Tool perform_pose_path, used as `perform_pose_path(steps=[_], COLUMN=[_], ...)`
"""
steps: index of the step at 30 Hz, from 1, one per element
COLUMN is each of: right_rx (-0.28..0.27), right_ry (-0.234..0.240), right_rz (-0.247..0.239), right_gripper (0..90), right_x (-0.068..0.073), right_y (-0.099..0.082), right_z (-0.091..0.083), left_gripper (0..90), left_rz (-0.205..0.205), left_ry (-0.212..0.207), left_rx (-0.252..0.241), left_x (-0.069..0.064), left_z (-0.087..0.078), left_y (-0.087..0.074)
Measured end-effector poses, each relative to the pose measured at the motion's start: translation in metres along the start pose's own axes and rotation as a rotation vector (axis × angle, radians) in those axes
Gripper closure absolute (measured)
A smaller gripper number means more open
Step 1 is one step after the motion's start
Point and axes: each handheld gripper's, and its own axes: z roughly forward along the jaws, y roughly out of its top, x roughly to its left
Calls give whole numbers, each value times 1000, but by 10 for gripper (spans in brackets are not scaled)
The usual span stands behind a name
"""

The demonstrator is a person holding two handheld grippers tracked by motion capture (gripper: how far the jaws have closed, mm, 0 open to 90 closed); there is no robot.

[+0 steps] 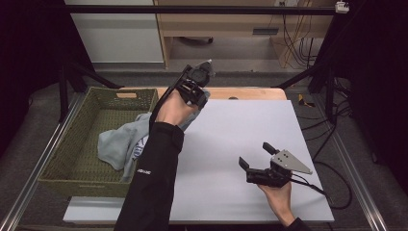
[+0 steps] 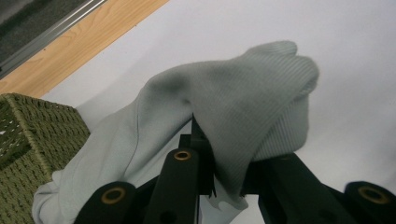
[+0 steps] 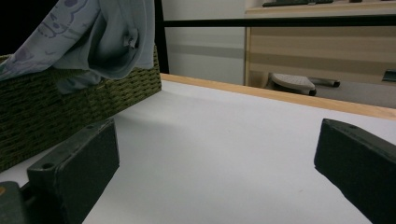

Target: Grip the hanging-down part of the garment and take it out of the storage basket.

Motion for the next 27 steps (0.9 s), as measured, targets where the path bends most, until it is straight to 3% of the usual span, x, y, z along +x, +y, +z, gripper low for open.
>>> perform_pose_path(steps=[14,16,20,21,24,27], right_rx=[-28,-30,-33,-37,-33,-36], right_ry=[30,38,45,61,73,82], right_rz=[5,-15,-17,3,-19,-9], right_gripper=[4,4,4,4,4,4], right_x=[13,17,24,27,35,42], right_y=[21,26,30,32,37,42], right_z=[18,25,32,35,45,53], left_gripper=[794,794,794,794,794,794], left_rz=[3,-4,0,-1,0,0], left_ry=[-6,-8,-10,-9,-9,-8], left_rx=[-4,-11,-9,-9,-10,-13], left_x=[1,1,1,2,2,2], left_z=[-1,-1,-2,-2,-3,-4], left_y=[-1,-2,-2,-2,-3,-3])
